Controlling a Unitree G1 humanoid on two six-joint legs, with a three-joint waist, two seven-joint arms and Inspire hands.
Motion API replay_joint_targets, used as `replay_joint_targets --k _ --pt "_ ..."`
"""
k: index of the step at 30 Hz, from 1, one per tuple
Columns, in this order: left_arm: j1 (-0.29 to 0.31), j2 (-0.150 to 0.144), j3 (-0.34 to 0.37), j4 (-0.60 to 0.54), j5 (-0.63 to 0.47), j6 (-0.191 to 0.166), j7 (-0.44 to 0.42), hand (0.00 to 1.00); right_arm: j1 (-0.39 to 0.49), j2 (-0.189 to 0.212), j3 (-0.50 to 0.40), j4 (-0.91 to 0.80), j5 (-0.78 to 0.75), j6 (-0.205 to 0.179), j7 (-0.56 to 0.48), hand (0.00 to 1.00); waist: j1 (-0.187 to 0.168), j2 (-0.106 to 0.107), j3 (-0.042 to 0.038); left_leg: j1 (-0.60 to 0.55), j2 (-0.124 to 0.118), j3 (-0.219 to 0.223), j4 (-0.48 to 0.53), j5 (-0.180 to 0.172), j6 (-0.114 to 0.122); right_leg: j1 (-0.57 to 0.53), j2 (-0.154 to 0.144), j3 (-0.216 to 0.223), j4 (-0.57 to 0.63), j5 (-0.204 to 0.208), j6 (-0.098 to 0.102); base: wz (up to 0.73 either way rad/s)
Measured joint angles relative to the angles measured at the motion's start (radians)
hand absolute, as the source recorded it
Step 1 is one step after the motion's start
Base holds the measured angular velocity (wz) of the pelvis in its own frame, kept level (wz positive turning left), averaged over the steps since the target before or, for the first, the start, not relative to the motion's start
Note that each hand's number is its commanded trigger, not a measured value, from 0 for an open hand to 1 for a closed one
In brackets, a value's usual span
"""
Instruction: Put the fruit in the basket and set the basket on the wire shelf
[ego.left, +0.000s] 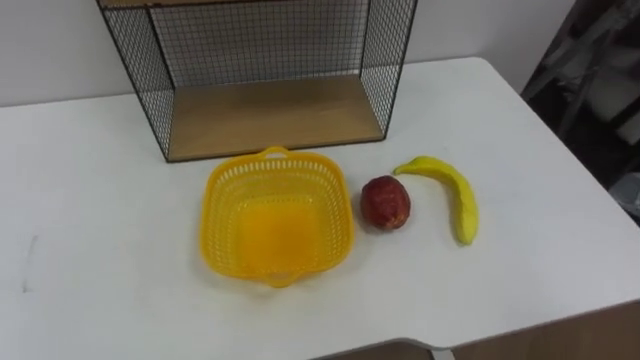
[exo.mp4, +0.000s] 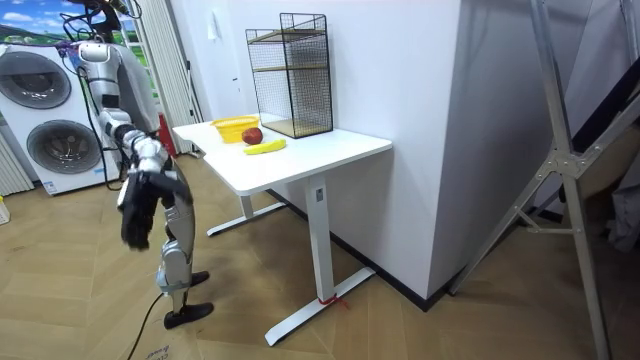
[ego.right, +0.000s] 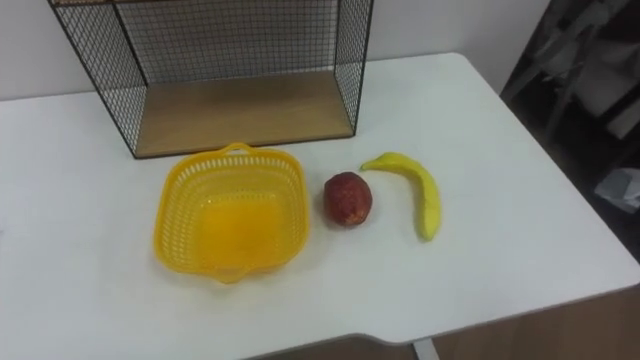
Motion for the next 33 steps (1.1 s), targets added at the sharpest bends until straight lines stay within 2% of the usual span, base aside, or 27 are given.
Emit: replay_joint_targets --k 2,4,5,6,8,13,15,19,23,29,33 --pt "-0.002 0.002 -0.038 -0.003 -0.002 0.000 0.001 0.00 0.005 -0.005 0.060 -0.175 -0.148 -0.011 -0.067 0.00 0.007 -0.001 0.0038 -0.007 0.000 0.000 -0.001 0.000 0.000 -0.008 0.000 0.001 0.001 0.000 0.000 0.00" --pt "-0.004 0.003 -0.073 0.000 0.004 -0.001 0.002 0.00 -0.001 -0.007 0.095 -0.271 -0.287 -0.015 -0.089 0.00 0.009 -0.001 0.0040 -0.012 0.000 0.000 0.000 0.000 0.000 -0.019 0.000 0.001 0.003 0.001 0.000 0.00" --pt "-0.007 0.003 -0.087 -0.003 0.005 -0.002 0.001 0.00 -0.004 -0.008 0.109 -0.333 -0.342 -0.016 -0.093 0.00 0.023 -0.003 0.0048 -0.014 0.001 0.003 0.000 0.000 0.000 -0.026 0.000 0.003 0.007 0.001 0.000 -0.06" --pt "-0.009 0.003 -0.093 -0.003 0.005 -0.003 0.000 0.00 -0.004 -0.012 0.119 -0.365 -0.362 -0.017 -0.095 0.00 0.033 -0.002 0.0047 -0.015 0.002 0.006 0.000 0.000 0.000 -0.031 0.000 0.006 0.010 0.001 0.000 -0.11" --pt "-0.016 0.007 -0.121 -0.001 0.004 -0.004 -0.003 0.00 -0.001 -0.027 0.193 -0.474 -0.430 -0.020 -0.090 0.00 0.054 -0.001 0.0103 -0.016 0.004 0.013 0.000 0.000 0.000 -0.036 0.000 0.010 0.011 0.002 -0.001 -0.10" --pt "-0.016 0.008 -0.177 0.000 0.008 -0.009 -0.016 0.00 -0.002 -0.031 0.340 -0.602 -0.485 -0.020 0.013 0.00 0.088 0.001 0.0083 -0.014 0.003 0.014 -0.002 0.000 0.000 -0.036 0.000 0.011 0.010 0.003 0.000 -0.01" --pt "-0.016 0.008 -0.181 -0.002 0.027 -0.009 -0.023 0.00 -0.005 -0.037 0.387 -0.610 -0.517 -0.020 0.061 0.00 0.101 0.002 0.0071 -0.012 0.004 0.012 -0.002 0.000 0.000 -0.034 0.000 0.009 0.009 0.003 0.000 0.00" --pt "-0.013 0.009 -0.212 -0.001 0.032 -0.010 -0.024 0.00 -0.013 -0.043 0.490 -0.606 -0.526 -0.020 0.189 0.00 0.120 -0.001 0.0122 -0.001 0.003 0.001 -0.002 0.001 0.001 -0.017 -0.001 -0.002 0.006 0.003 0.000 0.08" --pt "-0.020 0.009 -0.242 -0.007 0.031 -0.011 -0.028 0.00 -0.018 -0.049 0.584 -0.569 -0.526 -0.020 0.312 0.00 0.136 0.001 0.0117 -0.013 0.003 -0.003 0.004 0.001 0.001 -0.016 -0.003 -0.013 0.007 0.004 -0.001 0.06" --pt "-0.038 0.010 -0.243 -0.010 0.033 -0.001 -0.073 0.00 -0.022 -0.058 0.668 -0.549 -0.533 -0.007 0.437 0.00 0.175 0.005 0.0095 -0.015 0.002 -0.007 0.007 0.003 0.001 -0.015 -0.004 -0.022 0.007 0.004 -0.001 0.03" --pt "-0.038 0.010 -0.245 -0.011 0.033 0.004 -0.077 0.00 -0.053 -0.071 0.704 -0.540 -0.552 -0.006 0.495 0.00 0.177 0.004 0.0091 -0.015 0.002 -0.013 0.009 0.004 0.001 -0.010 -0.004 -0.028 0.007 0.005 -0.001 0.06"
